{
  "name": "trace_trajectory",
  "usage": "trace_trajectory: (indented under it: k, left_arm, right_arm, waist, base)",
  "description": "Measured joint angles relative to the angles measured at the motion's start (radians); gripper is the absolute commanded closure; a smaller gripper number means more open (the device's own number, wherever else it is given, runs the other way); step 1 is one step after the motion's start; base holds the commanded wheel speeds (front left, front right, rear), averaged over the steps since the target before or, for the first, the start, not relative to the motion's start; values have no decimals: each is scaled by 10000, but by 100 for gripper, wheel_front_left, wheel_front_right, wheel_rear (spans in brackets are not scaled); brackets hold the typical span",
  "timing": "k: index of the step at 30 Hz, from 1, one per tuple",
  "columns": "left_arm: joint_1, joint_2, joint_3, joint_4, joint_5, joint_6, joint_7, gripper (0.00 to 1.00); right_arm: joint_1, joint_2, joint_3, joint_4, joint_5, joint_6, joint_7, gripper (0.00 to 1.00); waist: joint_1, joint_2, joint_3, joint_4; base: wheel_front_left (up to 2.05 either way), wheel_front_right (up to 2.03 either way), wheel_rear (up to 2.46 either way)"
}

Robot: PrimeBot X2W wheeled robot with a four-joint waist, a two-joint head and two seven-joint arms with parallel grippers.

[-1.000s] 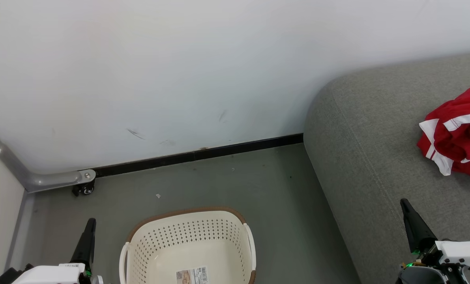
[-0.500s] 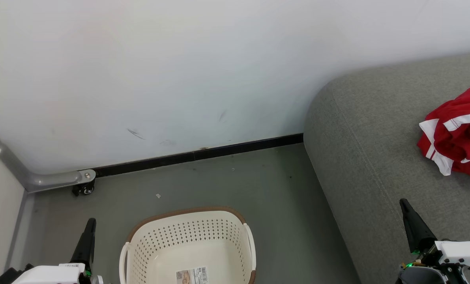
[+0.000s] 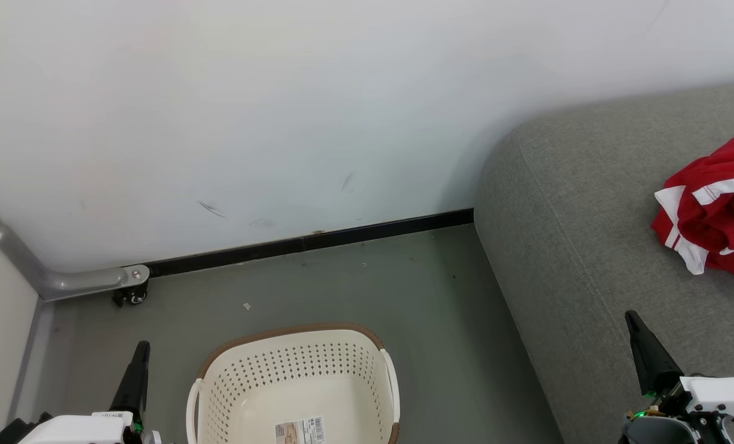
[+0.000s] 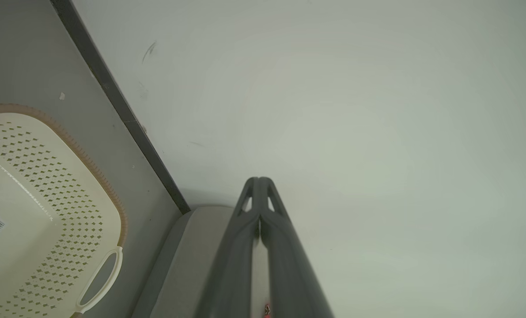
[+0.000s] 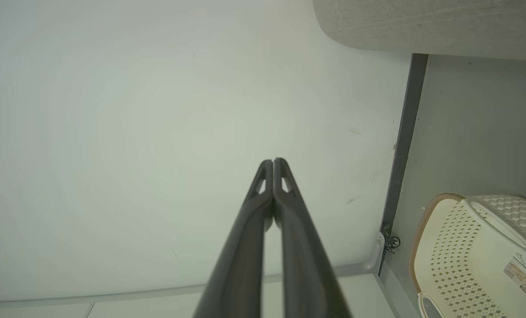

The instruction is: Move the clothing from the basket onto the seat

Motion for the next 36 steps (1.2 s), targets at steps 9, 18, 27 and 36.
trace_trajectory:
  k: [9,18,27,36]
  left_arm:
    - [0,0,0,0,0,0,0,100]
    - [0,0,0,0,0,0,0,100]
    - [0,0,0,-2,0,0,0,100]
    - [0,0,0,-2,-2,0,0,100]
  right_arm:
    - [0,23,-42,2,-2,0,10,100]
    - [0,29,-63,4,-15,0,10,100]
    - [0,35,-79,6,-15,0,12,100]
    - [0,42,-86,8,-17,0,40,100]
  waist:
    - [-1,0,0,0]
    - [-1,0,0,0]
    - [-1,0,0,0]
    - [-1,0,0,0]
  base:
    - [0,0,0]
    - [0,0,0]
    - [0,0,0]
    - [0,0,0]
